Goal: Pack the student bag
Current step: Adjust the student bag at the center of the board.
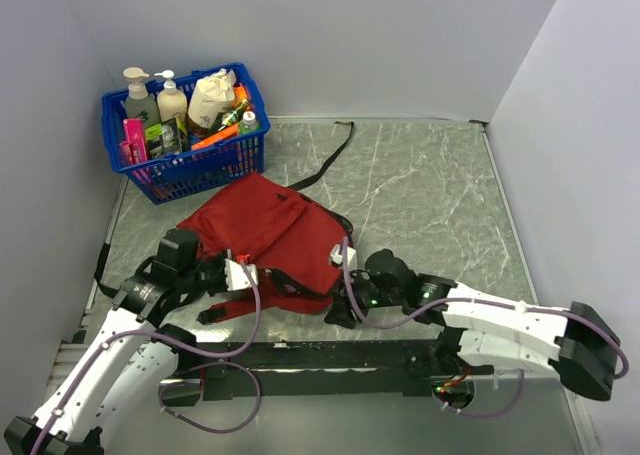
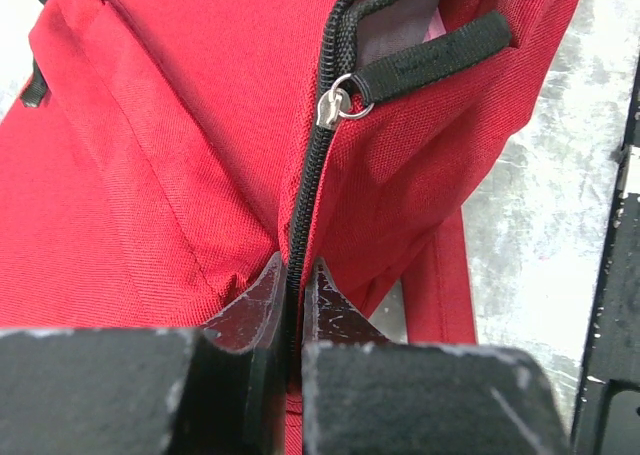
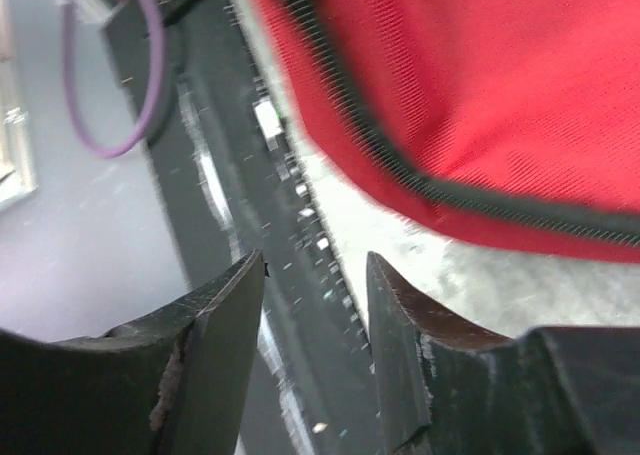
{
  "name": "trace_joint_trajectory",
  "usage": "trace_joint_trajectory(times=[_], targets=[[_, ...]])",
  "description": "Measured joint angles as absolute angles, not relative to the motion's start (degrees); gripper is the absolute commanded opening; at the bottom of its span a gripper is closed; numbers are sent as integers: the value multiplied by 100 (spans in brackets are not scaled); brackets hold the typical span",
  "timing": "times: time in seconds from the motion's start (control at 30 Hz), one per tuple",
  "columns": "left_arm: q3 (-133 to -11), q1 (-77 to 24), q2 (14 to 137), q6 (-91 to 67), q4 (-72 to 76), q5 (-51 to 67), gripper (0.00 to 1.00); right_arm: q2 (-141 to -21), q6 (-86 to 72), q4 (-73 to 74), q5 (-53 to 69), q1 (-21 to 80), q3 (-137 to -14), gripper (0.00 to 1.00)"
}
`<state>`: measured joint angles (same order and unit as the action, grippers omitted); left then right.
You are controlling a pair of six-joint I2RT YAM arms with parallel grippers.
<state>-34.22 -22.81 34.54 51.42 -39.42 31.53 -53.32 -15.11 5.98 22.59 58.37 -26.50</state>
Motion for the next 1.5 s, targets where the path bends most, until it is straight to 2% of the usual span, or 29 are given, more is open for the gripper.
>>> trace_joint_trajectory(times=[0.23, 0.3, 0.4, 0.43, 0.5, 0.57, 0.77, 0.9, 1.23, 1.47, 1.5], targets=[[-3489, -2255, 3345, 5037, -4228, 3170, 1, -6390, -1533, -414, 1680, 5813, -2705, 46], [-3524, -2241, 3293, 5059, -4379, 3168, 5, -6674, -1559, -692, 1520, 5808, -2711, 47], [-3538, -2241, 3197, 5190, -4615, 3162, 39, -6899, -1562, -878, 1240, 5806, -2792, 48], [-3540, -2239, 3164, 5260, -4681, 3164, 59, -6945, -1559, -937, 1153, 5806, -2825, 48], [-3588, -2237, 3111, 5369, -4853, 3212, 84, -6982, -1557, -1076, 956, 5791, -2864, 48], [-3715, -2237, 3068, 5457, -5046, 3317, 97, -6934, -1553, -1221, 812, 5769, -2871, 48], [-4383, -2241, 3570, 5380, -5087, 3983, 96, -6392, -1542, -1627, 703, 5736, -2871, 49], [-4703, -2436, 4331, 4783, -4309, 4517, 96, -6156, -1549, -1846, 709, 5732, -2867, 49], [-4278, -3531, 5323, 2934, -2099, 4672, 96, -6250, -1529, -2036, 578, 5708, -2818, 47], [-3911, -3817, 5516, 2456, -1466, 4414, 96, -6326, -1511, -2102, 563, 5631, -2825, 45], [-3898, -3844, 5513, 2440, -1393, 4364, 99, -6326, -1511, -2112, 563, 5621, -2827, 44]])
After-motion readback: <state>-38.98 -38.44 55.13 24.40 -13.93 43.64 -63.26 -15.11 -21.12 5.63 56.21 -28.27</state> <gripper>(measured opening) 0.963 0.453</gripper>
